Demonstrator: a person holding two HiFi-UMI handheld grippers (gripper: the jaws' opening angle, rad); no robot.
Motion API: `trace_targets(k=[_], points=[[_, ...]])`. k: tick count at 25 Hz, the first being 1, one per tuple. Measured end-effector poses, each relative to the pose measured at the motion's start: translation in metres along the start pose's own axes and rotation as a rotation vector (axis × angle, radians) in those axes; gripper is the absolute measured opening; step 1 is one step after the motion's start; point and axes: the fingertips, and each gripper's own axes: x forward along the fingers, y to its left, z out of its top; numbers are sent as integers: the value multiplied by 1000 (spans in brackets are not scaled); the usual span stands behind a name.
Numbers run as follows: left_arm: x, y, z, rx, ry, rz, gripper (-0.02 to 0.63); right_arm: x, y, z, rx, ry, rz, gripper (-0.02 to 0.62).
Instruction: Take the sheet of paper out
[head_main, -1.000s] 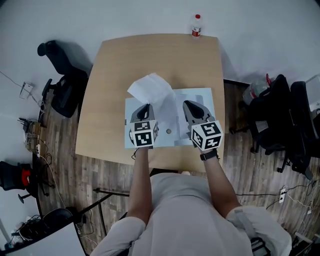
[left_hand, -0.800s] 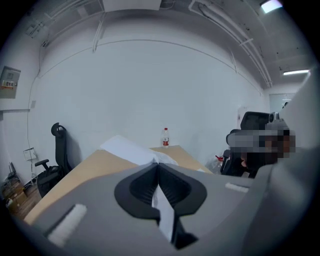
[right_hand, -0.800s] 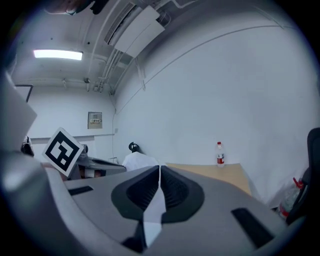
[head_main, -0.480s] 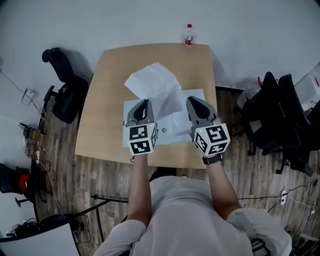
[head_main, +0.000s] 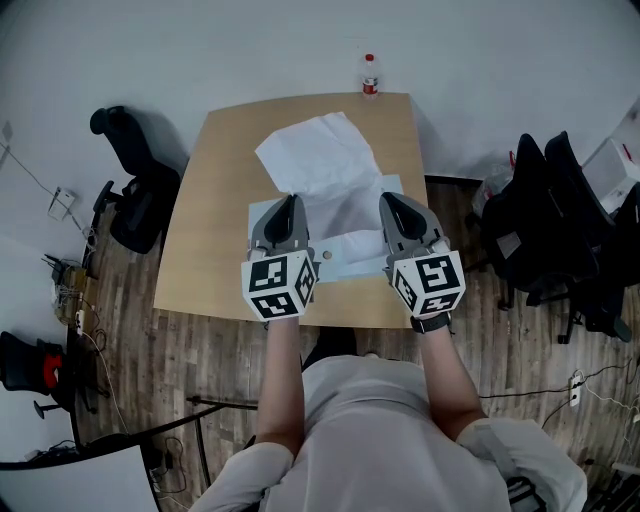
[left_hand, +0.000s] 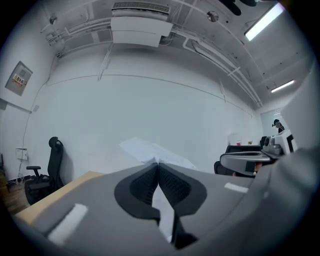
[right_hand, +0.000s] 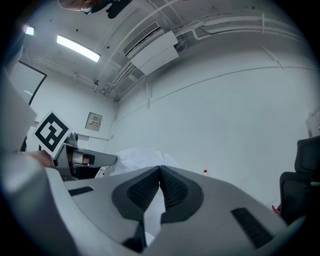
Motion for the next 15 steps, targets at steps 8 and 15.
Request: trace_targets(k=[8,15], points=[[-12,-5,-8,24,17,8,14,-15,-5,-5,-7,25,-51,14],[-1,-2,-17,45,37,-2,14,-7,-8,-9,6,36,-59,14]])
